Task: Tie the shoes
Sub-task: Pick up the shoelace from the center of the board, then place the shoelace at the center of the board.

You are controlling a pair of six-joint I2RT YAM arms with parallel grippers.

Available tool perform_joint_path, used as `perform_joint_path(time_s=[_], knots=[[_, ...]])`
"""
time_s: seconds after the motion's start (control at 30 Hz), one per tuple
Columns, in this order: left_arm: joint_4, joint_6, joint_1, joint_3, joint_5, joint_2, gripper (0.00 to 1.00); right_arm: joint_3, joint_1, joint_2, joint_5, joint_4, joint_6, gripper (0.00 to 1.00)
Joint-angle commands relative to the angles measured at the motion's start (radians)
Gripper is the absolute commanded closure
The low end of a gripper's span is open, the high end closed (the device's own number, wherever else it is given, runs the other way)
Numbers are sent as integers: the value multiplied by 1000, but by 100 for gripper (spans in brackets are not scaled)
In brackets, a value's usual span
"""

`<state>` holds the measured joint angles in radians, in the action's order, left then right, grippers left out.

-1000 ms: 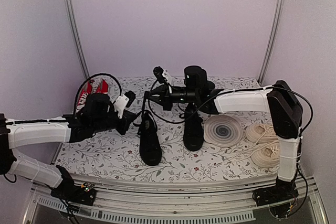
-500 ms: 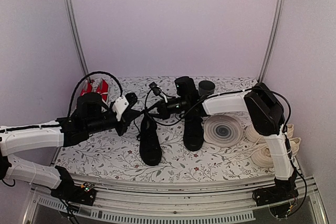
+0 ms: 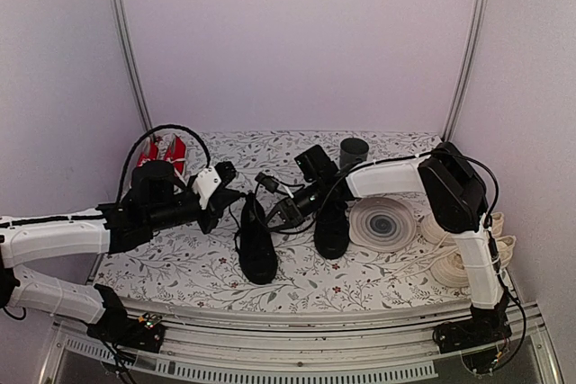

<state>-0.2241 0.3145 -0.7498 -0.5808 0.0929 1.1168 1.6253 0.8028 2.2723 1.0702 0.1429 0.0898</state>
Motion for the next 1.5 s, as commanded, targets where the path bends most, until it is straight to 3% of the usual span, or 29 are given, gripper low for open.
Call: perform_joint_path(time_s=[0.0, 0.1, 0.2, 0.3, 0.6, 0.77, 0.9, 1.13, 1.23, 1.3, 1.47], knots=[[-38, -1, -3, 5, -6, 10, 100, 39, 8, 10, -6, 188, -128, 98], [-54, -21, -3, -6, 5, 37, 100, 78, 12, 39, -25, 269, -178, 91], [-78, -46, -2, 4, 7, 67, 100, 85, 12, 40, -69, 284, -189, 71], [-80, -74, 0, 9, -12, 100, 100, 101, 5, 25, -138, 307, -201, 62], [-21, -116, 22, -3, -83, 145, 100, 113, -22, -40, -323, 312, -189, 58], [19, -85, 17, 6, -23, 76, 100, 103, -33, -45, -247, 307, -182, 58], [50, -83, 6, 13, -7, 17, 100, 73, -41, -63, -276, 294, -143, 56], [127, -57, 5, -4, 7, -13, 100, -140, -72, -212, -306, 98, 26, 49], [157, -38, 4, -15, 20, -20, 100, -278, -69, -259, -225, -82, 136, 38], [170, -27, 3, -19, 32, -25, 100, -353, -60, -267, -215, -200, 214, 36], [191, -12, 4, -24, 61, -28, 100, -332, -28, -193, -212, -250, 298, 37]])
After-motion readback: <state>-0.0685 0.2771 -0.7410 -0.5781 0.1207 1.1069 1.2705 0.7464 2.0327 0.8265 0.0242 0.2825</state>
